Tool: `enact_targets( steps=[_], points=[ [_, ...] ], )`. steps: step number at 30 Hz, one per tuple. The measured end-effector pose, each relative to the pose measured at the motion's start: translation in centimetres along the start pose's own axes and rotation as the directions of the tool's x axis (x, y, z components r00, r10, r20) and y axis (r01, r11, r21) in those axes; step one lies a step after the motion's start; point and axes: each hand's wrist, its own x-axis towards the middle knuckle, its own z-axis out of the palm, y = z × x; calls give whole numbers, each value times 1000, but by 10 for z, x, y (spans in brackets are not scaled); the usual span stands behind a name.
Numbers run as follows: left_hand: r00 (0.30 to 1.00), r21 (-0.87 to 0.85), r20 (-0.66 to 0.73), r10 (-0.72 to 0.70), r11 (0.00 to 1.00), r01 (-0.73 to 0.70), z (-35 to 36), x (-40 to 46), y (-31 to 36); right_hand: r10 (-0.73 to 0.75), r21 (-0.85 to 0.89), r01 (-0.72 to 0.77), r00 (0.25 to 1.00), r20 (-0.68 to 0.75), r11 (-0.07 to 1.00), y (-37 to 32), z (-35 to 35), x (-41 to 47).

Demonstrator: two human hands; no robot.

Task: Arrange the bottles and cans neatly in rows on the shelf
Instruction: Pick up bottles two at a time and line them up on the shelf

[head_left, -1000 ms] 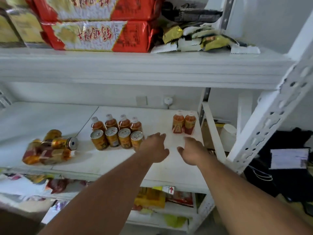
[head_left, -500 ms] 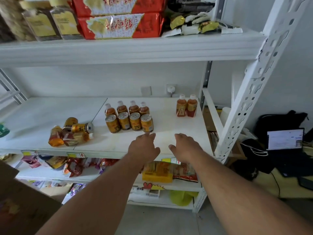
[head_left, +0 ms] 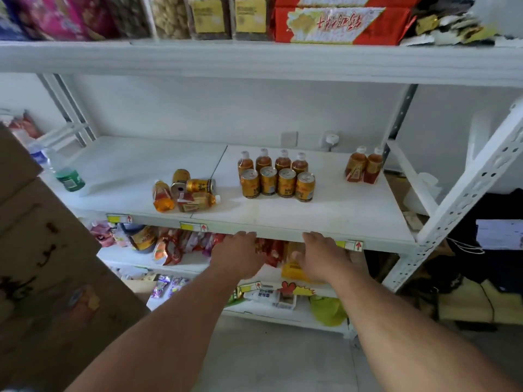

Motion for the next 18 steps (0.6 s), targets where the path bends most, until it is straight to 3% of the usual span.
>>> enact_targets(
  steps=[9, 18],
  points=[
    [999, -22, -17, 27, 999, -28, -11, 10, -36, -22, -14, 21, 999, -32, 1000, -47, 3, 14],
    [999, 49, 0, 43, 998, -43, -34, 90, -25, -10, 28, 13, 994, -105, 1000, -39, -32, 84]
  ],
)
